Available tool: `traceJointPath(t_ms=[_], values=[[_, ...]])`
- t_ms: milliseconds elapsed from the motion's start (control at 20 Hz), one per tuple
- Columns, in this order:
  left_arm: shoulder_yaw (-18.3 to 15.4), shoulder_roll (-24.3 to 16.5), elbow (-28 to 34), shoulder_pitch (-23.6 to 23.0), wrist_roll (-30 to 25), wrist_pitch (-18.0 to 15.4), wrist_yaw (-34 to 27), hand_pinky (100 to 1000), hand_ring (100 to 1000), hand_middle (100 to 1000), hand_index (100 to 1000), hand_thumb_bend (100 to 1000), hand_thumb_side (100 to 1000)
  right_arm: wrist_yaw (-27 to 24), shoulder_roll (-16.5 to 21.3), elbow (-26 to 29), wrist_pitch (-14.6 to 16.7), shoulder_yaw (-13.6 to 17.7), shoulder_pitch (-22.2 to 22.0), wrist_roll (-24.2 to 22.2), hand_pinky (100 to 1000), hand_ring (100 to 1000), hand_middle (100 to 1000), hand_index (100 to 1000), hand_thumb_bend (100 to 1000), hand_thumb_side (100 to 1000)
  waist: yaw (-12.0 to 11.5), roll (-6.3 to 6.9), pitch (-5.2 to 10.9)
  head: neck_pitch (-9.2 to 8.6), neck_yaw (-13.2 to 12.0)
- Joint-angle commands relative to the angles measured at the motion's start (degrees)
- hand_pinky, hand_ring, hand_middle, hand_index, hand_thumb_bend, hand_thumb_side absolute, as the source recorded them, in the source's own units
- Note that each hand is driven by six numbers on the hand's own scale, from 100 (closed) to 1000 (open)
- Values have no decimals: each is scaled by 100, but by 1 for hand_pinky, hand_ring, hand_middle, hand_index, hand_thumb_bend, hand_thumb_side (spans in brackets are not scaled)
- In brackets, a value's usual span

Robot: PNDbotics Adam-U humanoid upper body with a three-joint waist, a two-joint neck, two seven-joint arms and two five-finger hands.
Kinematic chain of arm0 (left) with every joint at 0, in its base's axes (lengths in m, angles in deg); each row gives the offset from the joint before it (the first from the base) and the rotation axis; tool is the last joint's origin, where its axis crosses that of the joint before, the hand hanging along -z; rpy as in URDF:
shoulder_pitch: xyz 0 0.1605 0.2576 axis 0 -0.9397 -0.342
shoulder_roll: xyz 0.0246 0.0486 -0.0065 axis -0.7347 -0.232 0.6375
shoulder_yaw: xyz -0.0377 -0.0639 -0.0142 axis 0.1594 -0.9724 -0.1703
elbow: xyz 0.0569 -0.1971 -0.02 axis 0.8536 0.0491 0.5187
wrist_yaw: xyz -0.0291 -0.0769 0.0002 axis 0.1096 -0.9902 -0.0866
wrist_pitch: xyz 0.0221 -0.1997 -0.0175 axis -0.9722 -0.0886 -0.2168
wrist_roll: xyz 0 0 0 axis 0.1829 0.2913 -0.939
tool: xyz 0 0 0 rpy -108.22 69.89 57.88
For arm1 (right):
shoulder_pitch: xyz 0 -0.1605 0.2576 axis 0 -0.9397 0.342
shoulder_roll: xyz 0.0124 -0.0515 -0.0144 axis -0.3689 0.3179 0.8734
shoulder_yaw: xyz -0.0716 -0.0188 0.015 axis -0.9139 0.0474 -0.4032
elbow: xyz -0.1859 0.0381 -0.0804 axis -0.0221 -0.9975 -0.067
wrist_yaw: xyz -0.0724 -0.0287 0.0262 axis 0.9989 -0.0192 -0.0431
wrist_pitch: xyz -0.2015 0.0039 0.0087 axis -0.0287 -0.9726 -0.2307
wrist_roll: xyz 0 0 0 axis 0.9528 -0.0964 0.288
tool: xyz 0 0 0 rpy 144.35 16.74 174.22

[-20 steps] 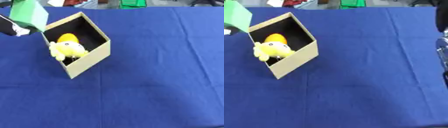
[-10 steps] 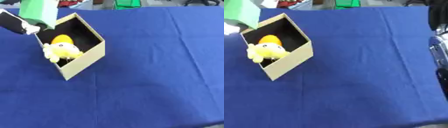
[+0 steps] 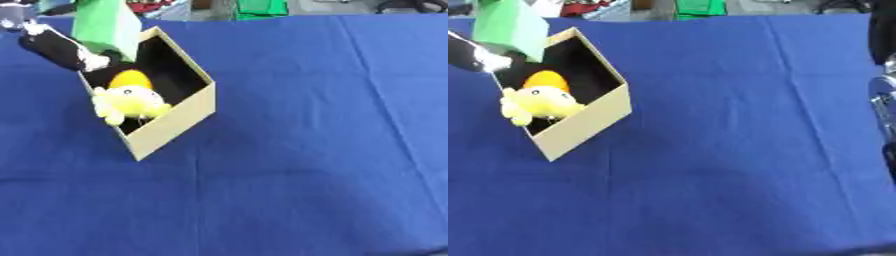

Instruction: Pick up objects on the table and place them in the box.

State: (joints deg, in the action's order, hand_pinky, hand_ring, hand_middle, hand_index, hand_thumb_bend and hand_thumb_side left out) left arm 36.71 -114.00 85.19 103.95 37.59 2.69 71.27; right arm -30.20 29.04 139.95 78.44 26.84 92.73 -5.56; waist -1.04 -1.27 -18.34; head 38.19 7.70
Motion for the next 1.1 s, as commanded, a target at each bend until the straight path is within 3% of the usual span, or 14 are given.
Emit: traceJointPath(t_ms=[50, 100, 250, 300, 350, 500, 850, 1100], values=[[1, 24, -152, 149, 89, -75, 192, 651, 765, 688, 811, 287, 635, -29, 80, 95, 9, 61, 89, -23, 901, 876, 755, 877, 100, 879, 15, -8, 98, -56, -17], [10, 45, -189, 143, 96, -122, 272, 670, 783, 702, 820, 371, 674, -30, 77, 95, 9, 62, 91, -23, 901, 876, 755, 877, 100, 879, 16, -9, 92, -59, -16], [5, 83, -256, 135, 137, -234, 443, 681, 792, 709, 825, 409, 688, -29, 73, 95, 9, 64, 91, -23, 901, 876, 755, 877, 100, 879, 16, -11, 84, -65, -15], [10, 85, -269, 132, 144, -265, 498, 738, 839, 759, 873, 599, 723, -29, 71, 95, 9, 65, 91, -23, 901, 876, 755, 877, 100, 879, 19, -11, 80, -67, -16], [21, 86, -276, 127, 141, -306, 597, 738, 839, 759, 873, 599, 723, -29, 68, 95, 11, 68, 91, -21, 901, 876, 755, 877, 100, 879, 23, -12, 75, -68, -18], [15, 92, -293, 109, 157, -404, 884, 759, 864, 788, 896, 726, 732, -30, 65, 95, 16, 76, 84, -13, 901, 875, 755, 877, 100, 879, 24, -13, 73, -68, -24], [-59, 99, -239, 94, 346, -483, 1118, 757, 876, 801, 908, 736, 734, -38, 62, 95, 16, 81, 74, -6, 900, 875, 754, 877, 100, 877, 13, -14, 92, -68, -35], [-119, 87, -52, 67, 518, -454, 1035, 739, 869, 794, 899, 688, 751, -45, 69, 95, 16, 85, 65, -4, 900, 875, 754, 877, 100, 875, -12, -16, 111, -48, -44]])
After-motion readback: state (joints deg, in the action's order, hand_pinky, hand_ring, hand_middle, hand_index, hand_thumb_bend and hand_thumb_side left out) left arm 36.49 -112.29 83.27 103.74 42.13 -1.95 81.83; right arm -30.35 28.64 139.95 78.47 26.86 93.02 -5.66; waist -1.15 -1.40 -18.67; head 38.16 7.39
